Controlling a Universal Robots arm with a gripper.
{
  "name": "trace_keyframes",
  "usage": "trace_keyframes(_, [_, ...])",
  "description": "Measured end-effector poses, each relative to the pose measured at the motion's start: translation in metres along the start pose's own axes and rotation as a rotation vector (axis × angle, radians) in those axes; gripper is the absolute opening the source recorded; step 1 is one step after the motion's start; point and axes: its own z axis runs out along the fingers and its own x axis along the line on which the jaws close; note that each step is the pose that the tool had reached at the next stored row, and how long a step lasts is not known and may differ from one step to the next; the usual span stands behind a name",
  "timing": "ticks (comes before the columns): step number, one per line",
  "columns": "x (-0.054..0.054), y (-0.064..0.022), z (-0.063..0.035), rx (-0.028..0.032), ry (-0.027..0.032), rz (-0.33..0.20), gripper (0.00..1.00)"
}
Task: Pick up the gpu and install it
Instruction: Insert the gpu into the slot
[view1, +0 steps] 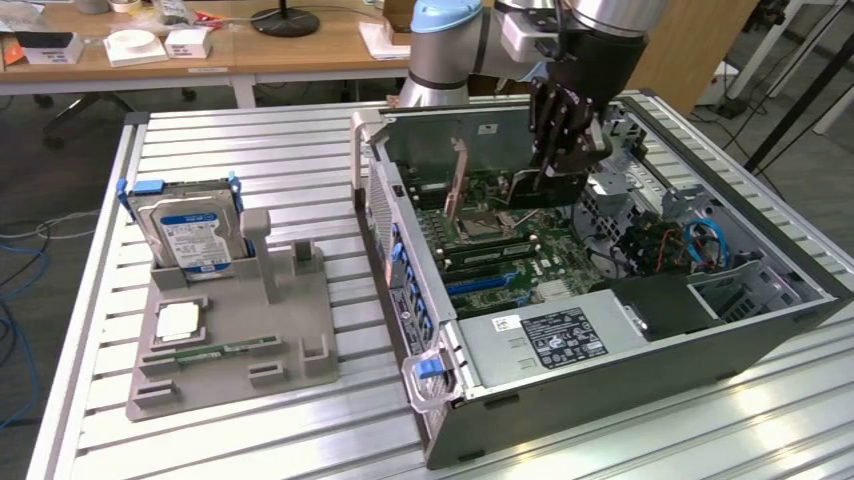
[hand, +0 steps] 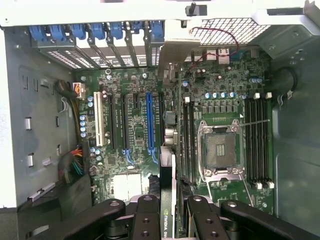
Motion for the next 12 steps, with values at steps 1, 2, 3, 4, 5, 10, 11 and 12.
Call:
trace_keyframes(1, [0.0000,0.0000,0.0005,-0.0001,0.0001,0.000,0.26])
trace_keyframes(2, [0.0000,0.0000,0.0010,0.0000,0.0001,0.000,0.26])
trace_keyframes(3, [0.0000,0.0000,0.0015,0.0000,0.0000,0.000,0.26])
trace_keyframes(4, [0.0001,-0.0001,0.0019,0.0000,0.0001,0.000,0.26])
trace_keyframes(5, [0.0001,-0.0001,0.0024,-0.0001,0.0001,0.000,0.26])
trace_keyframes(10, [0.0001,-0.0001,0.0040,-0.0001,0.0004,-0.001,0.26])
trace_keyframes(11, [0.0001,-0.0002,0.0045,-0.0001,0.0001,-0.001,0.26])
trace_keyframes(12, [0.0001,-0.0002,0.0046,-0.0001,0.0000,-0.001,0.26])
